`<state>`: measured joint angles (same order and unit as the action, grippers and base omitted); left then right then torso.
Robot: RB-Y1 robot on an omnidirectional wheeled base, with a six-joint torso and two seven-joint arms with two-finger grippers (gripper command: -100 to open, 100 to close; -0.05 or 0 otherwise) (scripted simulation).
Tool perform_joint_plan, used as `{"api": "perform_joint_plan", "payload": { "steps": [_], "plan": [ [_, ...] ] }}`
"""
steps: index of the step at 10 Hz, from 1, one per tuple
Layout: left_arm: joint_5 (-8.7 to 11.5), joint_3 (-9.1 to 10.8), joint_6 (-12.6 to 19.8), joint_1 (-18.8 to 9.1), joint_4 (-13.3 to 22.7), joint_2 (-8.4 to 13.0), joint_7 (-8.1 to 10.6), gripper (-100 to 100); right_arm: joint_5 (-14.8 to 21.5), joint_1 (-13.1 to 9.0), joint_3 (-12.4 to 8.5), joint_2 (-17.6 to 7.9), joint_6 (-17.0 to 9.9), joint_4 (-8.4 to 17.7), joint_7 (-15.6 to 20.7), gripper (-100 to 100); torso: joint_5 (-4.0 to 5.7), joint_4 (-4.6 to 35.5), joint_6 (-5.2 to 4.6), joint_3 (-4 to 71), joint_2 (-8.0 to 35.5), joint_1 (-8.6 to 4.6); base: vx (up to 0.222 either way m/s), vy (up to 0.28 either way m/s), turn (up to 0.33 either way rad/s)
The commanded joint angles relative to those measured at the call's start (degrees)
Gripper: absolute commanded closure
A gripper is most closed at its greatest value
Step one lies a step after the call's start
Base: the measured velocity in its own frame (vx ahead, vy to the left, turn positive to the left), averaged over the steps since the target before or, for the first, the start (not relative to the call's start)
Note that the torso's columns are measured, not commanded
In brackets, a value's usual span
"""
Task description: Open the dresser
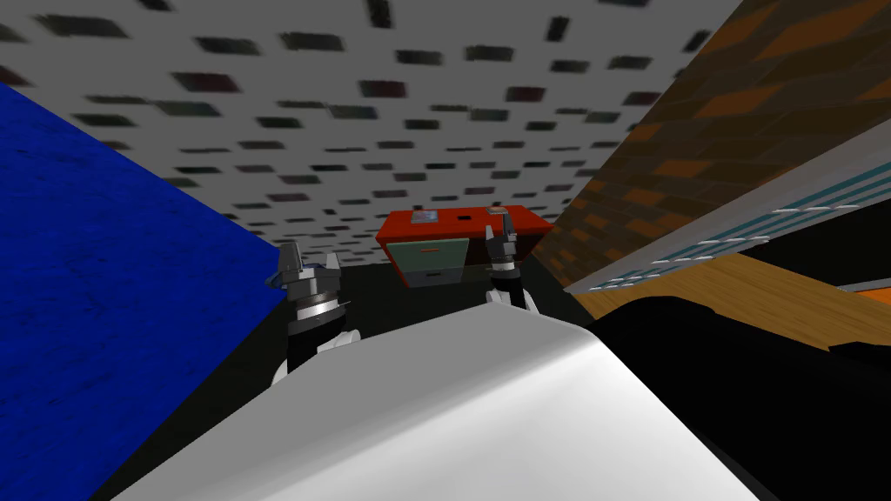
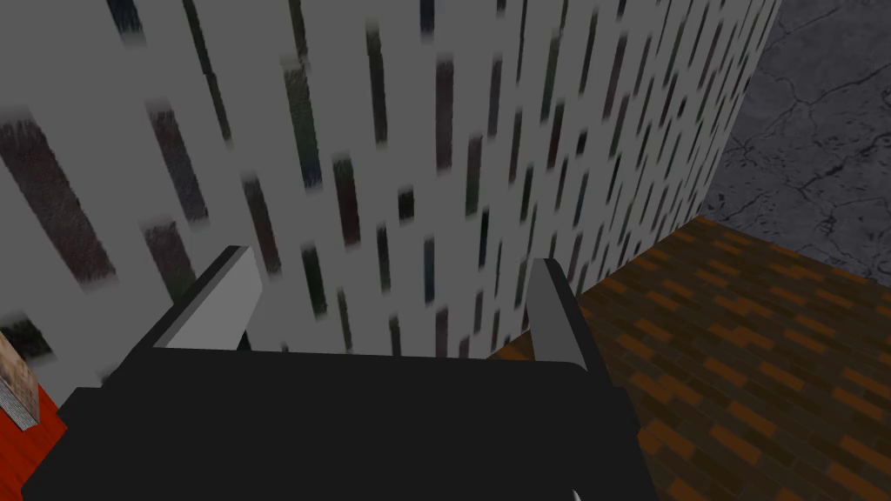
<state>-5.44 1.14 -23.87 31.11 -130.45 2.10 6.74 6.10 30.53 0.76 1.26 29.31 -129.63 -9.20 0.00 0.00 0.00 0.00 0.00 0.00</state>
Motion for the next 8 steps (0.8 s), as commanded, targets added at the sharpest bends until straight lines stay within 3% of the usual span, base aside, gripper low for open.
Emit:
{"api": "perform_joint_plan", "payload": {
  "steps": [1, 8],
  "plan": [
    [0.0, 0.00, 0.0, 0.0, 0.0, 0.0, 0.00, 0, 0.0, 0.0, 0.0, 0.0, 0.0, 0.0, 0.0, 0, 0.00, 2.3, 0.00, 4.7, 2.3, 0.00, 0.000, 0.000, 0.000],
    [0.0, 0.00, 0.0, 0.0, 0.0, 0.0, 0.00, 0, 0.0, 0.0, 0.0, 0.0, 0.0, 0.0, 0.0, 0, 0.00, 31.1, 0.00, 62.3, 31.2, 0.00, 0.000, 0.000, 0.000]
  ]
}}
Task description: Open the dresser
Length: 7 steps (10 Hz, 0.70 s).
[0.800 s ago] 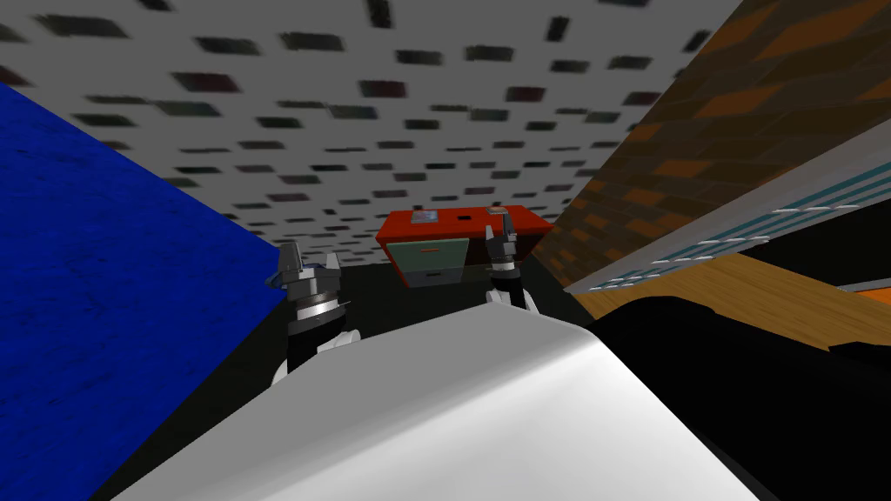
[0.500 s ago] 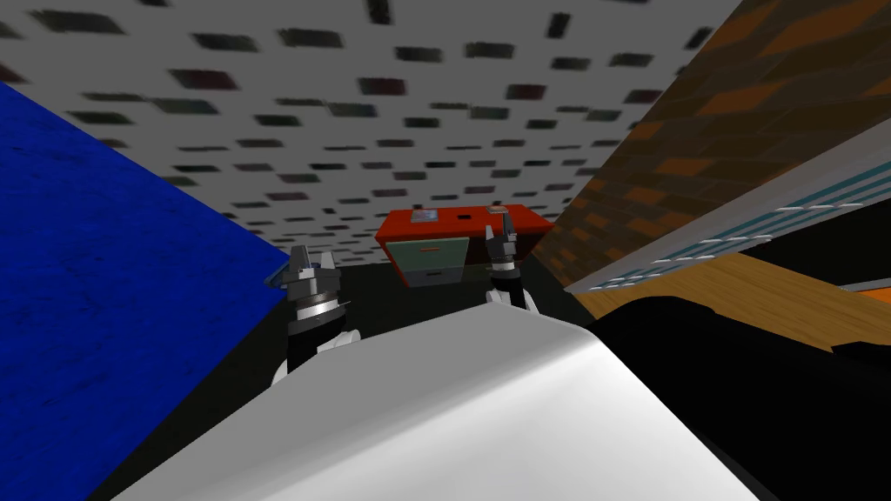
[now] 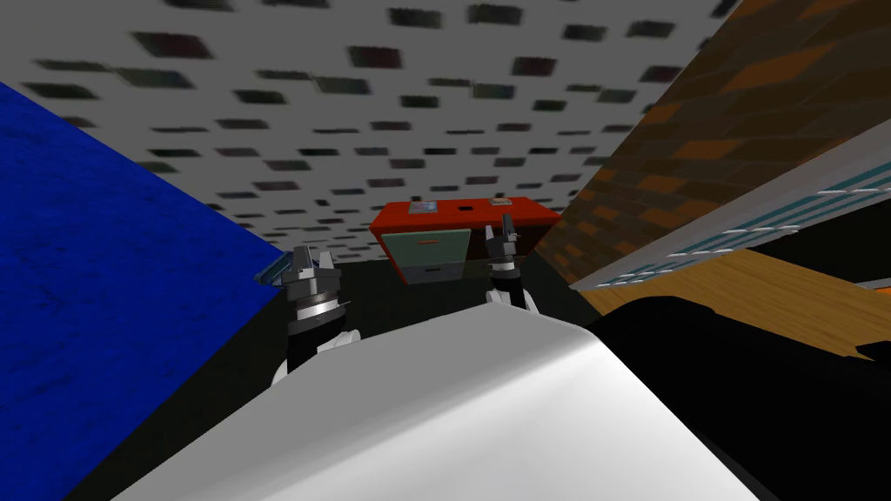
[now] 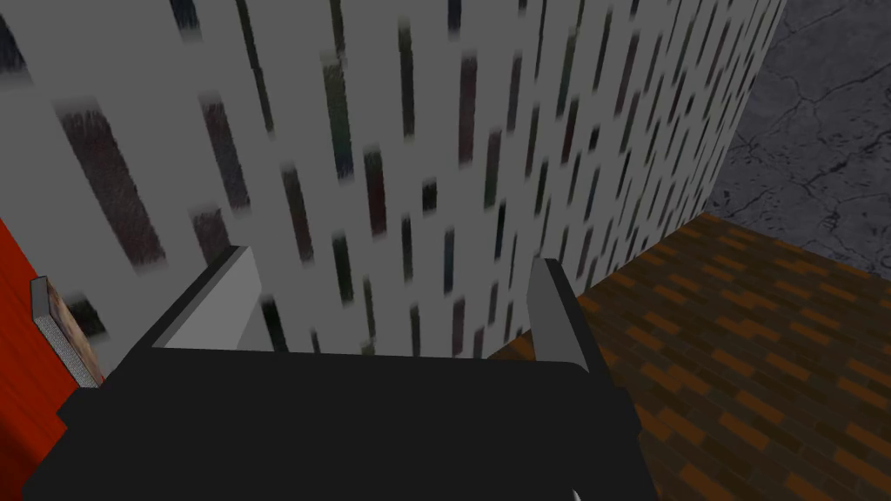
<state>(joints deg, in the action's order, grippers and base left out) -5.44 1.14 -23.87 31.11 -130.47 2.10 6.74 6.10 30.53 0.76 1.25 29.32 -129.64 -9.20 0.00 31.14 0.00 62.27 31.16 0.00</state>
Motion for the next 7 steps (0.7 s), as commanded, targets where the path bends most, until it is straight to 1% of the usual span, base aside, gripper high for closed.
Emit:
{"api": "perform_joint_plan", "payload": {
  "steps": [1, 2, 3, 4, 7],
  "plan": [
    [0.0, 0.00, 0.0, 0.0, 0.0, 0.0, 0.00, 0, 0.0, 0.0, 0.0, 0.0, 0.0, 0.0, 0.0, 0, 0.00, 4.2, 0.00, 8.5, 4.2, 0.00, 0.000, 0.000, 0.000],
    [0.0, 0.00, 0.0, 0.0, 0.0, 0.0, 0.00, 0, 0.9, -0.1, 0.2, -2.6, -0.7, 0.3, 0.4, -100, 0.00, 8.5, 0.00, 16.9, 8.5, 0.00, 0.013, 0.005, 0.014],
    [0.0, 0.00, 0.0, 0.0, 0.0, 0.0, 0.00, 0, 1.8, -0.2, 0.5, -4.3, -1.4, 0.7, 0.7, -100, 0.00, 10.3, 0.00, 20.9, 10.4, 0.01, 0.021, 0.013, 0.022],
    [0.0, 0.00, 0.0, 0.0, 0.0, 0.0, 0.00, 0, 3.0, -0.3, 0.8, -5.9, -2.3, 1.2, 1.3, -100, -0.01, 10.9, 0.00, 22.0, 10.9, 0.03, 0.028, 0.018, 0.024],
    [0.0, 0.00, 0.0, 0.0, 0.0, 0.0, 0.00, 0, 7.9, -0.9, 2.1, -9.6, -6.3, 3.2, 3.5, -100, -0.01, 11.1, 0.00, 22.3, 11.1, 0.03, 0.044, 0.027, 0.035]
  ]
}}
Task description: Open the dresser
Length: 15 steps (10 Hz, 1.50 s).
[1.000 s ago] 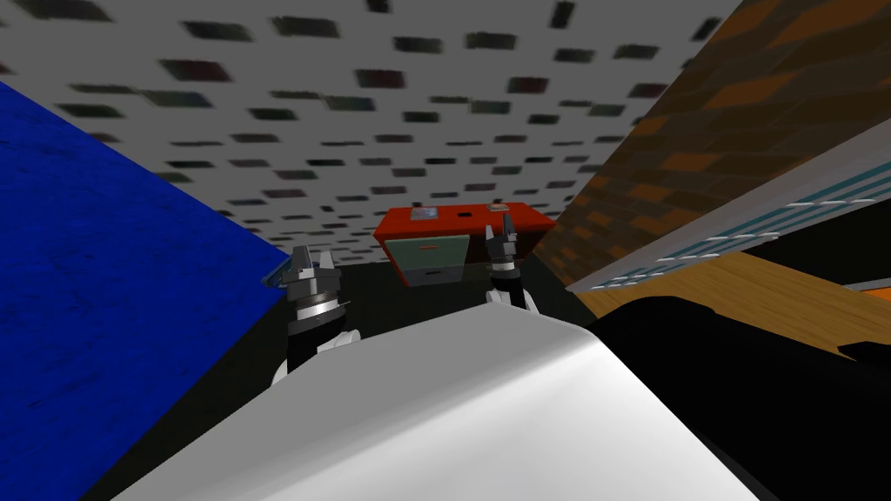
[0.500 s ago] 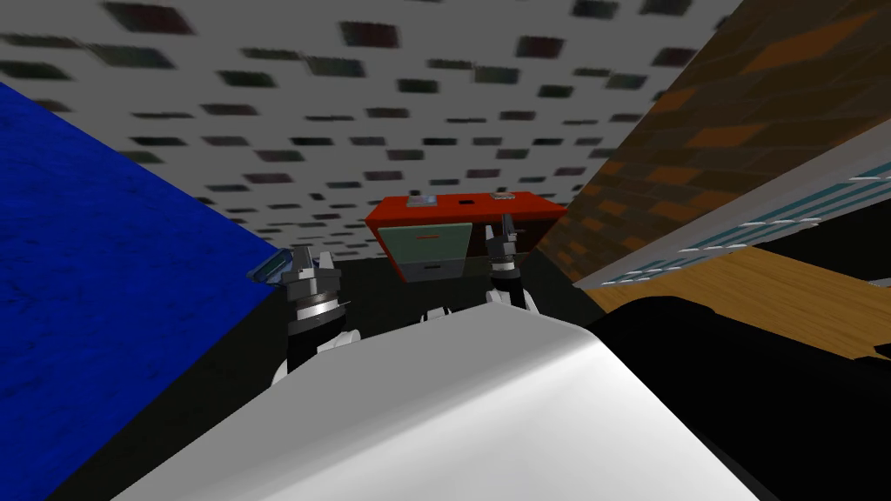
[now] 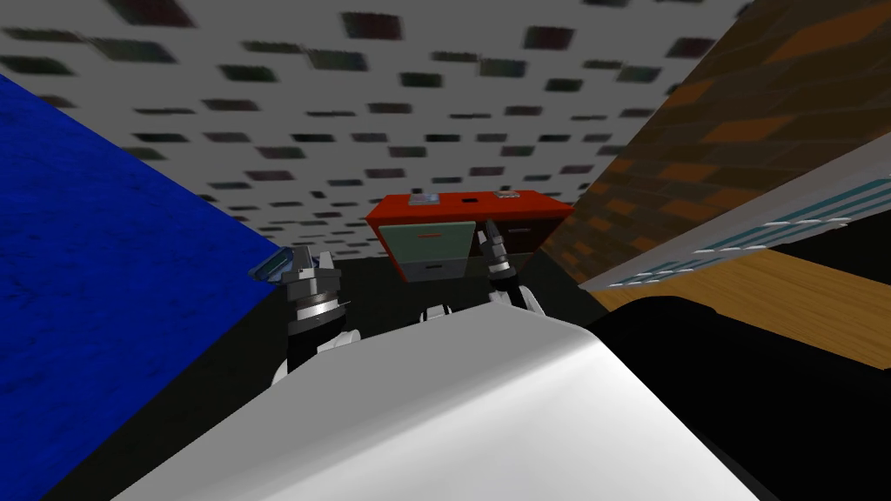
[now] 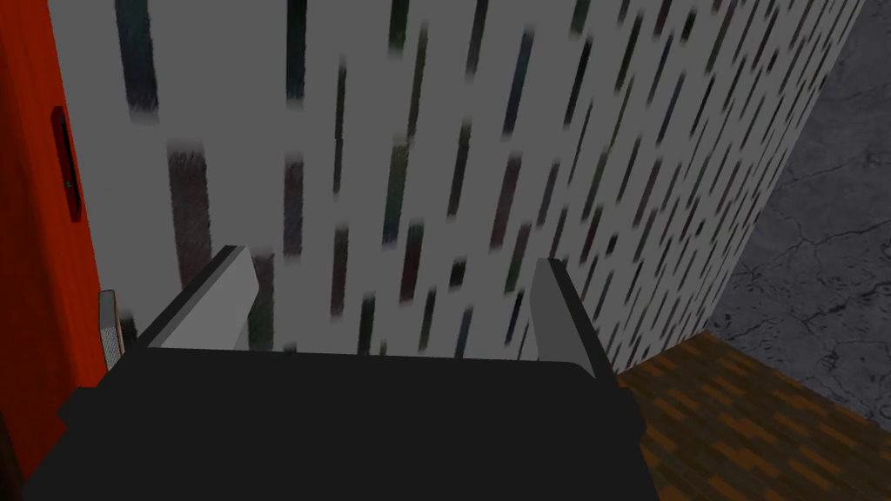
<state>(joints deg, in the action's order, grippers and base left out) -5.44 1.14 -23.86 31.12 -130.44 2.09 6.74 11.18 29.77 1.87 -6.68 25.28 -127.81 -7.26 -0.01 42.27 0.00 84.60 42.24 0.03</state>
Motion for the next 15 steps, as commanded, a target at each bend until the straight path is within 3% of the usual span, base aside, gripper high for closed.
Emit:
{"api": "perform_joint_plan", "payload": {
  "steps": [1, 3, 6, 7, 10, 11, 12, 13, 14, 15],
  "plan": [
    [0.0, 0.00, 0.0, 0.0, 0.0, 0.0, 0.00, 0, 3.2, -0.2, 1.0, -1.7, -2.2, 1.3, 1.5, -100, 0.01, 0.0, 0.00, 0.0, 0.0, 0.00, 0.038, 0.020, 0.013],
    [0.0, 0.00, 0.0, 0.0, 0.0, 0.0, 0.00, 0, 7.1, -0.7, 2.2, -3.4, -5.8, 3.1, 3.5, -100, 0.01, 0.0, 0.01, 0.0, 0.1, -0.03, 0.053, 0.026, 0.042],
    [0.0, 0.00, 0.0, 0.0, 0.0, 0.0, 0.00, 0, 10.6, -1.0, 2.9, -4.1, -7.9, 4.1, 4.6, -100, 0.01, 0.0, 0.00, 0.0, 0.1, -0.04, 0.039, 0.022, 0.024],
    [0.0, 0.00, 0.0, 0.0, 0.0, 0.0, 0.00, 0, 12.8, -1.3, 3.6, -4.7, -9.9, 5.2, 5.8, -100, 0.01, 0.0, -0.01, 0.0, 0.1, -0.05, 0.051, 0.033, 0.039],
    [0.0, 0.00, 0.0, 0.0, 0.0, 0.0, 0.00, 0, 16.6, -1.6, 4.4, -5.2, -12.3, 6.3, 7.1, -100, 0.00, 0.0, 0.00, 0.0, 0.1, 0.00, 0.038, 0.027, 0.027],
    [0.0, 0.00, 0.0, 0.0, 0.0, 0.0, 0.00, 0, 18.7, -2.0, 5.2, -5.5, -14.7, 7.5, 8.4, -100, 0.01, 0.0, -0.01, 0.0, 0.1, -0.06, 0.058, 0.022, 0.048],
    [0.0, 0.00, 0.0, 0.0, 0.0, 0.0, 0.00, 0, 19.8, -2.0, 5.2, -5.5, -14.7, 7.5, 8.4, -100, 0.02, 0.0, 0.00, 0.0, 0.0, -0.05, 0.049, 0.019, 0.025],
    [0.0, 0.00, 0.0, 0.0, 0.0, 0.0, 0.00, 0, 21.8, -2.3, 6.0, -5.8, -17.0, 8.8, 9.8, -100, 0.01, 0.0, -0.01, 0.0, 0.0, -0.05, 0.048, 0.023, 0.046],
    [0.0, 0.00, 0.0, 0.0, 0.0, 0.0, 0.00, 0, 23.1, -2.3, 6.0, -5.8, -17.2, 8.8, 9.8, -100, 0.01, 0.0, 0.00, 0.0, 0.0, -0.01, 0.040, 0.023, 0.024],
    [0.0, 0.00, 0.0, 0.0, 0.0, 0.0, 0.00, 0, 25.0, -2.7, 6.9, -6.0, -19.8, 10.1, 11.2, -100, 0.00, 0.0, 0.00, 0.0, 0.1, -0.02, 0.061, 0.032, 0.044]
  ]
}}
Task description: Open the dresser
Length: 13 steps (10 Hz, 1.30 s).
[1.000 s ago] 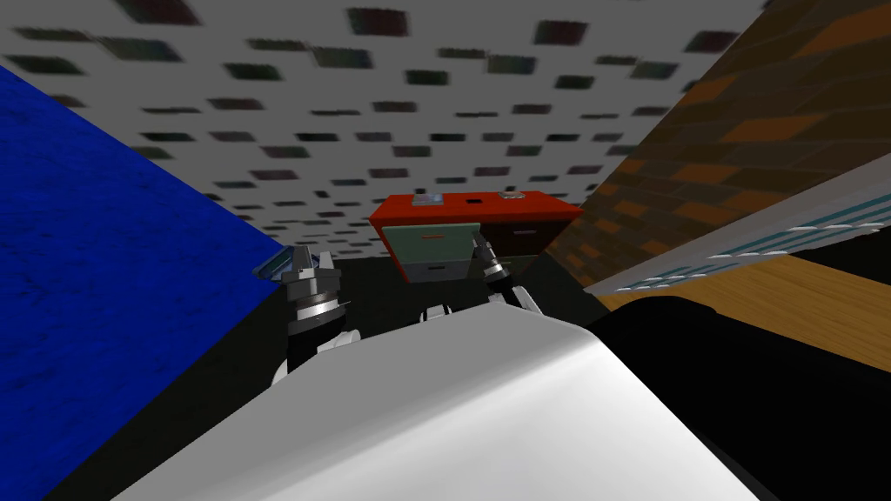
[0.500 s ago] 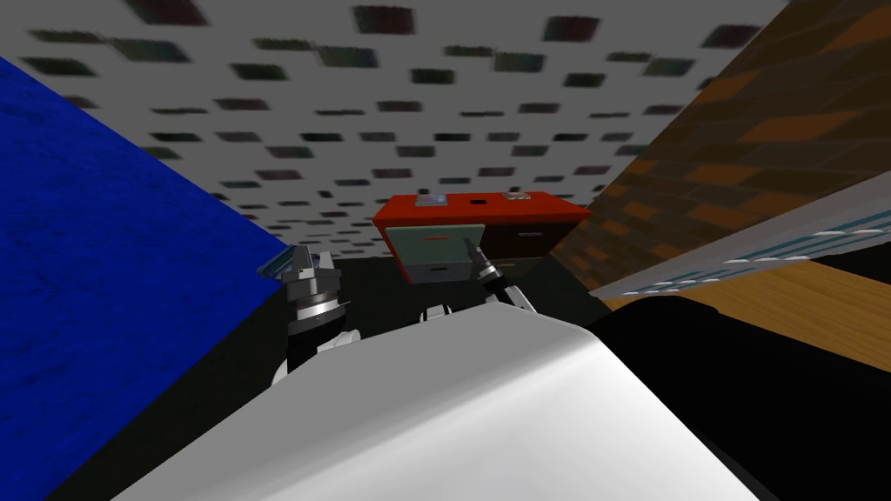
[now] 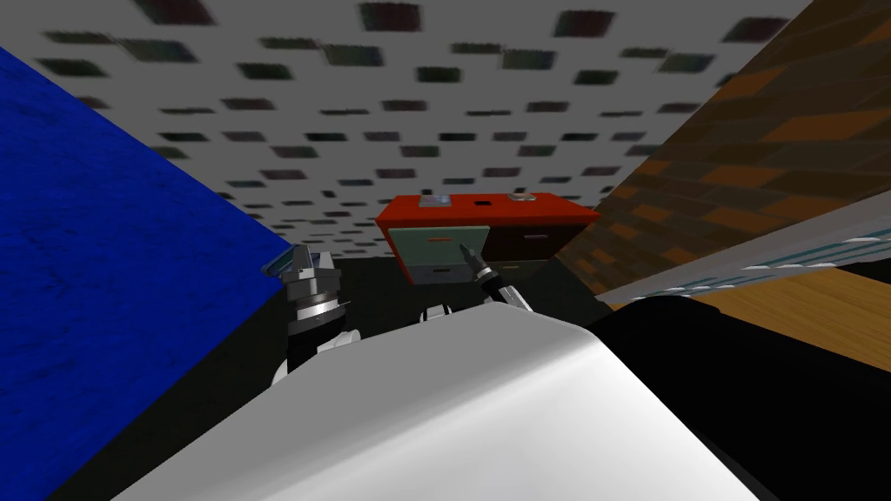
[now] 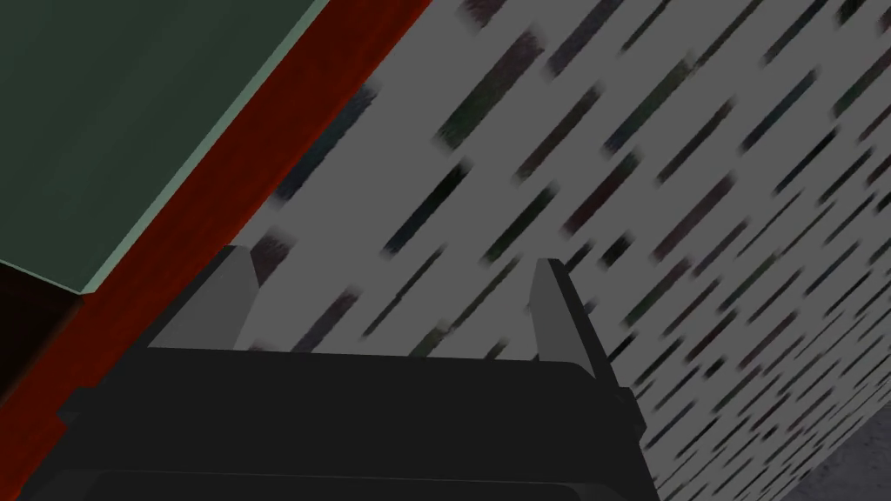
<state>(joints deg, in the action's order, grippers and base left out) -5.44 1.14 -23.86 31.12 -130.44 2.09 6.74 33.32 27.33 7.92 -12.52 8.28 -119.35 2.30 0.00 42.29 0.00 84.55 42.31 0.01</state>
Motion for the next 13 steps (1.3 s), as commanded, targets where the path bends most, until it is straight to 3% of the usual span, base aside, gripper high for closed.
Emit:
{"api": "perform_joint_plan", "payload": {
  "steps": [1, 2, 3, 6, 8, 9, 10, 11, 12, 13],
  "plan": [
    [0.0, 0.00, 0.0, 0.0, 0.0, 0.0, 0.00, 0, 4.3, -0.2, 0.9, -0.2, -2.8, 1.6, 1.7, -100, 0.00, 0.0, 0.01, 0.0, -0.1, 0.02, 0.054, 0.026, 0.025],
    [0.0, 0.00, 0.0, 0.0, 0.0, 0.0, 0.00, 0, 6.0, -0.6, 1.8, -0.3, -5.5, 3.0, 3.2, -100, 0.00, 0.0, -0.01, 0.0, 0.0, -0.01, 0.054, 0.032, 0.043],
    [0.0, 0.00, 0.0, 0.0, 0.0, 0.0, 0.00, 0, 7.8, -0.6, 1.8, -0.3, -5.5, 3.0, 3.2, -100, 0.00, 0.0, 0.00, 0.0, 0.0, 0.02, 0.045, 0.026, 0.028],
    [0.0, 0.00, 0.0, 0.0, 0.0, 0.0, 0.00, 0, 13.1, -1.5, 3.6, -0.4, -10.5, 5.8, 6.2, -100, 0.01, 0.0, -0.01, 0.0, 0.0, -0.03, 0.058, 0.023, 0.044],
    [0.0, 0.00, 0.0, 0.0, 0.0, 0.0, 0.00, 0, 15.1, -1.5, 3.6, -0.4, -11.0, 5.8, 6.2, -100, 0.00, 0.0, 0.00, 0.0, 0.0, 0.01, 0.035, 0.020, 0.011],
    [0.0, 0.00, 0.0, 0.0, 0.0, 0.0, 0.00, 0, 17.3, -1.9, 4.5, -0.4, -13.8, 7.4, 7.8, -100, 0.01, 0.0, -0.01, 0.0, 0.1, -0.03, 0.033, 0.018, 0.042],
    [0.0, 0.00, 0.0, 0.0, 0.0, 0.0, 0.00, 0, 18.8, -1.9, 4.5, -0.4, -13.8, 7.4, 7.8, -100, 0.01, 0.0, 0.01, 0.0, 0.0, -0.01, 0.041, 0.020, 0.038],
    [0.0, 0.00, 0.0, 0.0, 0.0, 0.0, 0.00, 0, 20.6, -2.3, 5.5, -0.4, -16.5, 9.0, 9.3, -100, 0.00, 0.0, 0.00, 0.0, 0.0, -0.01, 0.067, 0.022, 0.056],
    [0.0, 0.00, 0.0, 0.0, 0.0, 0.0, 0.00, 0, 22.5, -2.3, 5.5, -0.4, -16.7, 9.0, 9.3, -100, 0.01, 0.0, 0.00, 0.1, -0.1, 0.00, 0.055, 0.023, 0.022],
    [0.0, 0.00, 0.0, 0.0, 0.0, 0.0, 0.00, 0, 24.2, -2.8, 6.5, -0.3, -18.6, 10.7, 10.9, -100, 0.00, 0.0, 0.00, 0.1, -0.1, 0.00, 0.061, 0.034, 0.045]
  ]
}}
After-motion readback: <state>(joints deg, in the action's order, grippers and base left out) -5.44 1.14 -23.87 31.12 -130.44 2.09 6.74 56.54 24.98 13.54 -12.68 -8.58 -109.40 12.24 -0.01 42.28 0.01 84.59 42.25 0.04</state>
